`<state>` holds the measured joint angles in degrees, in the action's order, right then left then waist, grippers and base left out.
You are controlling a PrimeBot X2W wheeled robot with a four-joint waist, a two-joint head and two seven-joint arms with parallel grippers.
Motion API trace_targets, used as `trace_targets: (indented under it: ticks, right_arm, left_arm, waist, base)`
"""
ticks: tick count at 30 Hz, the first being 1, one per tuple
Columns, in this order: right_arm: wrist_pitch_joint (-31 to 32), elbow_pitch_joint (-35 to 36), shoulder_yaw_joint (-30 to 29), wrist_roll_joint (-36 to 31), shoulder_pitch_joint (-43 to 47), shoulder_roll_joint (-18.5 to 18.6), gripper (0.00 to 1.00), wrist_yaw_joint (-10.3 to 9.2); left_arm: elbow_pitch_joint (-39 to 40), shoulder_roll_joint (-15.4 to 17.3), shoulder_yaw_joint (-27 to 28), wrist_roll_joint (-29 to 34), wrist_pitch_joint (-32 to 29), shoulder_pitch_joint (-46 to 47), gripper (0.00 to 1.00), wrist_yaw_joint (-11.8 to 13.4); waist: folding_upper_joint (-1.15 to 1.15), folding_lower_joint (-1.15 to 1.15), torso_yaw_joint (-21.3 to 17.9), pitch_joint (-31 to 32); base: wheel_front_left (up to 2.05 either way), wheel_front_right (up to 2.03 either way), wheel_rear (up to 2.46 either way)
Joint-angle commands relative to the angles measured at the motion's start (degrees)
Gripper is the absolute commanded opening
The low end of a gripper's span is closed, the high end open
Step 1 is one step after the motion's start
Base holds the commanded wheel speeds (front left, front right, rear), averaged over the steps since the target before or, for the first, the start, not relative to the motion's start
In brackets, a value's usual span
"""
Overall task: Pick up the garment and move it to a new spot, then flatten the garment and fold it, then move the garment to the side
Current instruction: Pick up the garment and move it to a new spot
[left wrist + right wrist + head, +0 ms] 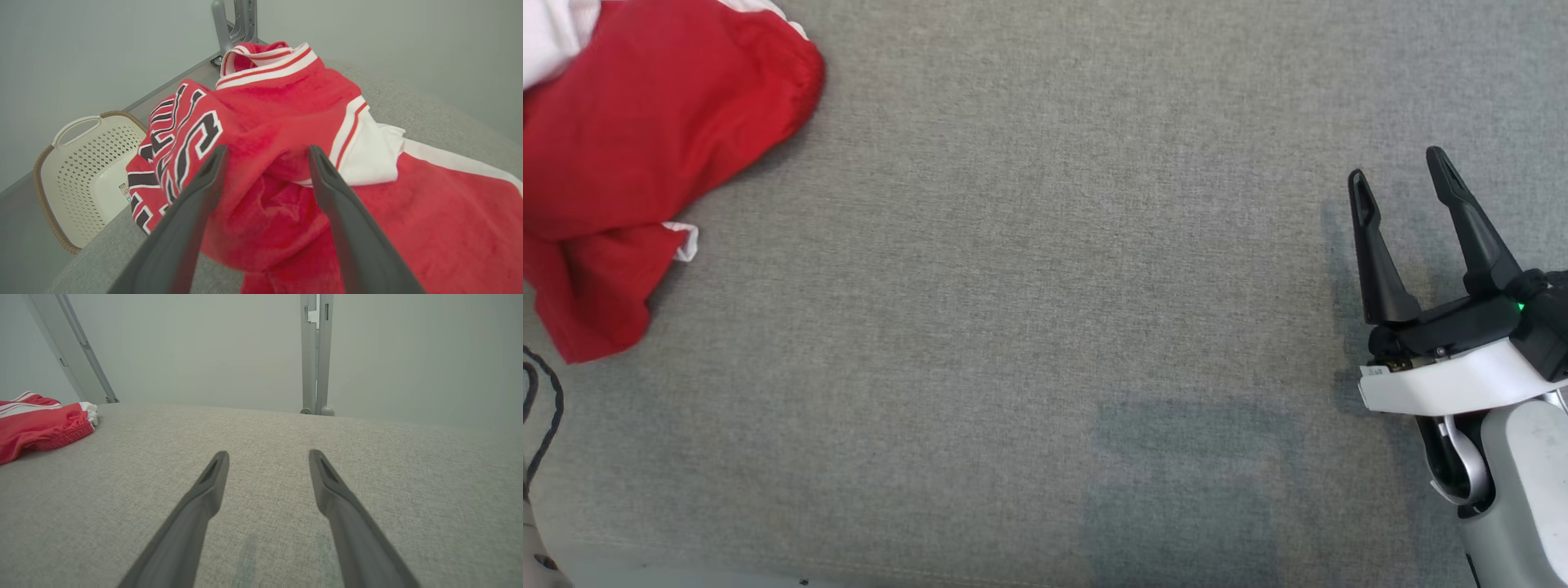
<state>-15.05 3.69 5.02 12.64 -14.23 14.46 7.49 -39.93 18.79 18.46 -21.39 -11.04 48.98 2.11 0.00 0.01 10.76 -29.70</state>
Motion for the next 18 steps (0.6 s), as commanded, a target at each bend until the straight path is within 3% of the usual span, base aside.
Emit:
trace_targets:
  ticks: [1, 9, 10, 11, 12, 13, 18]
  right_arm:
    - [-0.21, 0.61, 0.06, 0.32, -0.83, 0.38, 1.00, 0.00]
    - [-0.21, 2.33, -0.21, 0.55, -0.72, 1.78, 1.00, 0.00]
    - [-0.21, 2.46, -0.19, 0.58, -0.56, 1.90, 1.00, 0.00]
    - [-0.21, 2.50, -0.21, 0.62, -0.40, 2.04, 1.00, 0.00]
    - [-0.21, 2.50, -0.21, 0.62, -0.40, 2.04, 1.00, 0.00]
    - [-0.21, 2.42, -0.25, 0.63, -0.23, 2.09, 1.00, 0.00]
    - [-0.21, 1.52, 0.25, 0.23, 0.94, 1.54, 1.00, 0.00]
  left_arm:
    - [-1.82, 0.96, 0.34, -0.53, -1.27, 1.97, 1.00, 0.56]
    - [-8.83, 4.10, -0.07, 0.04, -6.18, 4.91, 1.00, 3.26]
    - [-9.37, 4.11, -0.16, -0.09, -6.39, 5.06, 0.48, 3.31]
    - [-9.80, 4.04, -0.19, -0.35, -6.29, 5.19, 0.15, 3.08]
    - [-9.80, 4.04, -0.19, -0.35, -6.29, 5.19, 0.15, 3.08]
    - [-10.18, 3.93, -0.24, -0.45, -6.00, 5.25, 0.00, 2.88]
    - [-12.20, 4.81, -0.03, -0.78, -3.68, 5.00, 0.00, 2.35]
  waist:
    - [0.00, -0.01, -2.39, -3.76]
    - [0.00, -0.01, -3.36, -5.69]
    - [0.00, -0.01, -3.39, -5.64]
    - [0.00, -0.01, -3.39, -5.53]
    - [0.00, -0.01, -3.39, -5.53]
    - [0.00, -0.01, -3.34, -5.29]
    - [0.00, -0.01, -3.24, -2.65]
  base:
    - [0.00, 0.00, 0.00]
    - [0.00, 0.00, 0.00]
    - [0.00, 0.00, 0.00]
    - [0.00, 0.00, 0.00]
    - [0.00, 0.00, 0.00]
    - [0.00, 0.00, 0.00]
    - [0.00, 0.00, 0.00]
